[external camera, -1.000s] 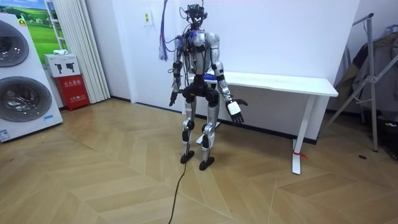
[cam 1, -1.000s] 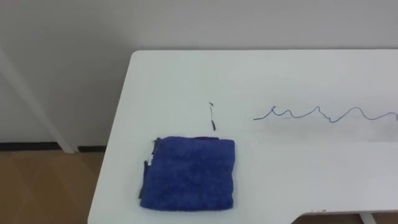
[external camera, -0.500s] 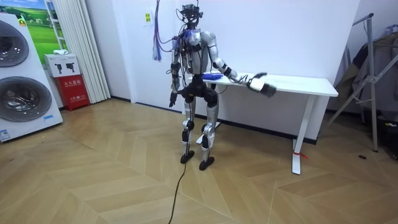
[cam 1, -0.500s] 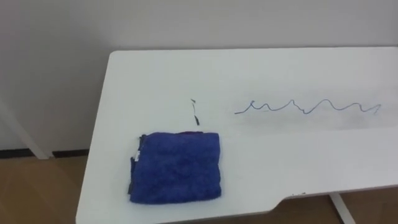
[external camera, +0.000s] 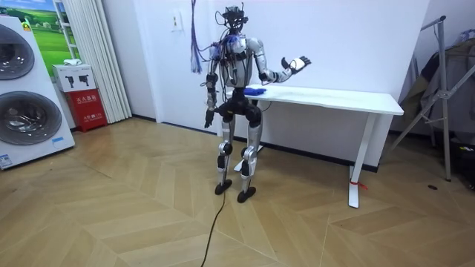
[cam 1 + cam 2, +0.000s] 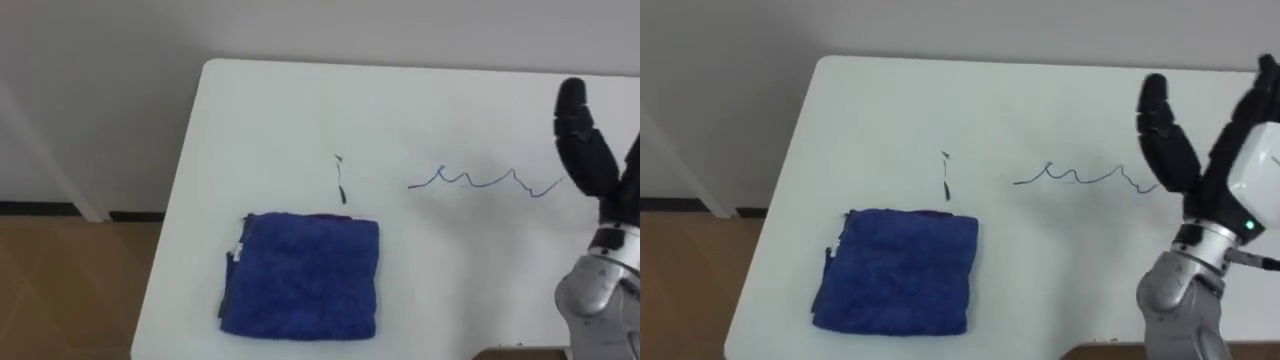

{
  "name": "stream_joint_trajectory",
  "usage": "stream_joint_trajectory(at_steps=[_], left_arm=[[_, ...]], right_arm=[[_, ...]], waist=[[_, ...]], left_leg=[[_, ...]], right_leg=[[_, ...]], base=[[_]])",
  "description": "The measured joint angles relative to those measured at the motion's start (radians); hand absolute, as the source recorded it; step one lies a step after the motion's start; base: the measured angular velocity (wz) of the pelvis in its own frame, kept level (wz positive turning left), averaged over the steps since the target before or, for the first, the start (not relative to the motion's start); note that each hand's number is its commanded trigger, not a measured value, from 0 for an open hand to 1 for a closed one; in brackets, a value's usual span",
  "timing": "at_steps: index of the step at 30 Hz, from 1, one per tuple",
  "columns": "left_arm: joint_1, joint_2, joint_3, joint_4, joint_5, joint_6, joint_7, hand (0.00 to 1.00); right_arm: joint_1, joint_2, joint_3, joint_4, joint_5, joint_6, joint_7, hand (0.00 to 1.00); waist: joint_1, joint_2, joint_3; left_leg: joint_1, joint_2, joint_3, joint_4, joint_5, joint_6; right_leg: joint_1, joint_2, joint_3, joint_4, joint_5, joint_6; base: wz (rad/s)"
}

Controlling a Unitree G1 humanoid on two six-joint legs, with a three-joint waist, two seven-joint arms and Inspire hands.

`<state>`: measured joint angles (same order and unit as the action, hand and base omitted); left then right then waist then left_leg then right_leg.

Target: Wipe table

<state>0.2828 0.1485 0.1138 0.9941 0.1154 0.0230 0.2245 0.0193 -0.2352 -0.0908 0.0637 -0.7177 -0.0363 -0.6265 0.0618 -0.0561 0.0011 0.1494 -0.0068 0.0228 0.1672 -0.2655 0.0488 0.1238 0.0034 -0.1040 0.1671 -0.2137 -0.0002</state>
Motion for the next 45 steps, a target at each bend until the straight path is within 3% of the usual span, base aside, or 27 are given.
stream_joint_trajectory(at_steps=[4,5,6,7,8,9,10,11,12,14,15,18,21,24,27,30,35,41,45], left_arm=[[-0.018,0.003,-0.006,0.015,-0.007,-0.007,0.000,0.00],[-0.027,0.007,-0.019,0.015,-0.008,-0.012,0.000,0.00],[-0.027,0.021,-0.016,0.016,0.000,-0.023,-0.001,0.00],[-0.028,0.030,-0.014,0.015,0.007,-0.025,-0.001,0.00],[-0.022,0.033,-0.013,0.021,0.011,-0.026,-0.002,0.00],[-0.029,0.031,-0.023,0.021,0.011,-0.029,-0.003,0.00],[-0.038,0.027,-0.037,0.019,0.011,-0.033,-0.006,0.00],[-0.059,0.026,-0.063,0.021,0.011,-0.049,-0.017,0.00],[-0.076,0.029,-0.082,0.022,0.016,-0.069,-0.020,0.00],[-0.077,0.030,-0.087,0.041,0.019,-0.077,-0.016,0.00],[-0.076,0.035,-0.089,0.064,0.021,-0.075,-0.015,0.00],[-0.071,0.041,-0.099,0.095,0.027,-0.072,-0.021,0.00],[-0.070,0.043,-0.098,0.098,0.027,-0.067,-0.038,0.00],[-0.081,0.045,-0.100,0.098,0.029,-0.067,-0.045,0.00],[-0.099,0.044,-0.119,0.106,0.029,-0.068,-0.044,0.00],[-0.127,0.044,-0.158,0.131,0.027,-0.078,-0.044,0.00],[-0.140,0.044,-0.160,0.130,0.027,-0.092,-0.044,0.00],[-0.140,0.048,-0.180,0.129,0.019,-0.097,-0.052,0.00],[-0.140,0.049,-0.188,0.129,0.018,-0.098,-0.064,0.00]], right_arm=[[-0.005,-0.013,0.085,-0.078,-0.077,-0.016,0.038,0.00],[-0.012,-0.019,0.116,-0.080,-0.082,-0.030,0.052,0.00],[-0.027,-0.018,0.150,-0.092,-0.085,-0.039,0.072,0.00],[-0.041,-0.019,0.173,-0.104,-0.088,-0.043,0.080,0.00],[-0.044,-0.029,0.209,-0.129,-0.093,-0.051,0.084,0.00],[-0.040,-0.035,0.237,-0.142,-0.097,-0.050,0.084,0.00],[-0.040,-0.037,0.244,-0.147,-0.100,-0.050,0.085,0.00],[-0.042,-0.036,0.246,-0.159,-0.105,-0.050,0.093,0.00],[-0.043,-0.037,0.251,-0.166,-0.111,-0.049,0.111,0.00],[-0.040,-0.039,0.287,-0.165,-0.135,-0.060,0.150,0.00],[-0.039,-0.039,0.316,-0.165,-0.166,-0.075,0.169,0.00],[-0.038,-0.041,0.370,-0.183,-0.218,-0.101,0.206,0.00],[-0.035,-0.046,0.405,-0.187,-0.228,-0.108,0.238,0.00],[-0.030,-0.048,0.438,-0.188,-0.231,-0.123,0.260,0.00],[-0.009,-0.061,0.464,-0.188,-0.231,-0.138,0.269,0.00],[0.050,-0.090,0.495,-0.188,-0.230,-0.160,0.279,0.00],[0.083,-0.093,0.507,-0.177,-0.231,-0.172,0.279,0.00],[0.083,-0.094,0.510,-0.158,-0.235,-0.183,0.279,0.00],[0.083,-0.095,0.526,-0.155,-0.263,-0.187,0.278,0.00]], waist=[[0.014,-0.005,-0.0002],[0.027,0.004,0.0060],[0.036,-0.006,0.0037],[0.038,-0.018,0.0045],[0.019,-0.018,0.0012],[-0.001,-0.028,0.0000],[-0.002,-0.029,0.0015],[0.000,-0.035,0.0053],[0.014,-0.045,0.0067],[0.055,-0.046,0.0002],[0.068,-0.045,0.0017],[0.074,-0.039,0.0064],[0.082,-0.026,0.0144],[0.083,-0.020,0.0167],[0.081,-0.014,0.0134],[0.085,-0.001,0.0031],[0.083,-0.004,0.0025],[0.084,-0.031,0.0101],[0.084,-0.037,0.0079]], left_leg=[[0.015,0.012,-0.076,-0.005,0.008,-0.008],[0.028,0.028,-0.150,-0.007,0.013,-0.008],[0.025,0.042,-0.219,-0.007,0.013,-0.009],[0.017,0.045,-0.223,-0.005,0.011,-0.012],[0.004,0.068,-0.215,0.004,0.002,-0.052],[-0.002,0.072,-0.148,0.000,0.001,-0.097],[-0.008,0.076,-0.106,-0.008,0.001,-0.098],[-0.051,0.082,-0.049,-0.027,0.006,-0.096],[-0.105,0.083,-0.015,-0.034,0.070,-0.077],[-0.092,0.077,0.014,-0.022,0.088,-0.073],[-0.081,0.067,0.002,-0.023,0.088,-0.073],[-0.084,0.047,-0.002,-0.024,0.088,-0.072],[-0.086,0.045,0.003,-0.024,0.085,-0.068],[-0.093,0.044,0.004,-0.022,0.080,-0.058],[-0.101,0.044,0.005,-0.017,0.079,-0.059],[-0.100,0.042,0.012,-0.017,0.079,-0.058],[-0.091,0.039,0.019,-0.017,0.079,-0.059],[-0.079,0.037,0.019,-0.017,0.079,-0.058],[-0.076,0.036,0.018,-0.026,0.079,-0.057]], right_leg=[[-0.009,0.004,-0.039,0.038,-0.001,-0.001],[-0.048,0.017,-0.059,0.108,-0.014,-0.008],[-0.099,0.046,-0.019,0.054,-0.009,-0.034],[-0.127,0.060,-0.001,-0.015,0.034,-0.048],[-0.126,0.069,-0.028,-0.015,0.118,-0.069],[-0.112,0.061,-0.028,-0.015,0.120,-0.073],[-0.104,0.056,-0.013,-0.017,0.120,-0.073],[-0.099,0.044,0.042,-0.021,0.120,-0.072],[-0.101,0.030,0.076,-0.019,0.111,-0.057],[-0.100,0.024,0.056,-0.017,0.106,-0.035],[-0.088,0.018,0.026,-0.023,0.104,-0.031],[-0.072,0.006,-0.012,-0.033,0.101,-0.026],[-0.071,-0.001,-0.017,-0.032,0.100,-0.024],[-0.073,0.001,-0.037,-0.032,0.093,-0.016],[-0.073,0.003,-0.042,-0.031,0.093,-0.017],[-0.072,0.002,-0.036,-0.030,0.091,-0.019],[-0.068,0.000,-0.033,-0.030,0.086,-0.026],[-0.056,-0.001,-0.032,-0.033,0.080,-0.022],[-0.057,-0.002,-0.034,-0.033,0.078,-0.019]], base=[[0.04],[-0.34],[-0.49],[-0.29],[0.17],[0.44],[0.63],[0.65],[0.50],[-0.01],[0.00],[0.13],[0.07],[0.01],[0.00],[-0.06],[-0.06],[0.01],[0.00]])
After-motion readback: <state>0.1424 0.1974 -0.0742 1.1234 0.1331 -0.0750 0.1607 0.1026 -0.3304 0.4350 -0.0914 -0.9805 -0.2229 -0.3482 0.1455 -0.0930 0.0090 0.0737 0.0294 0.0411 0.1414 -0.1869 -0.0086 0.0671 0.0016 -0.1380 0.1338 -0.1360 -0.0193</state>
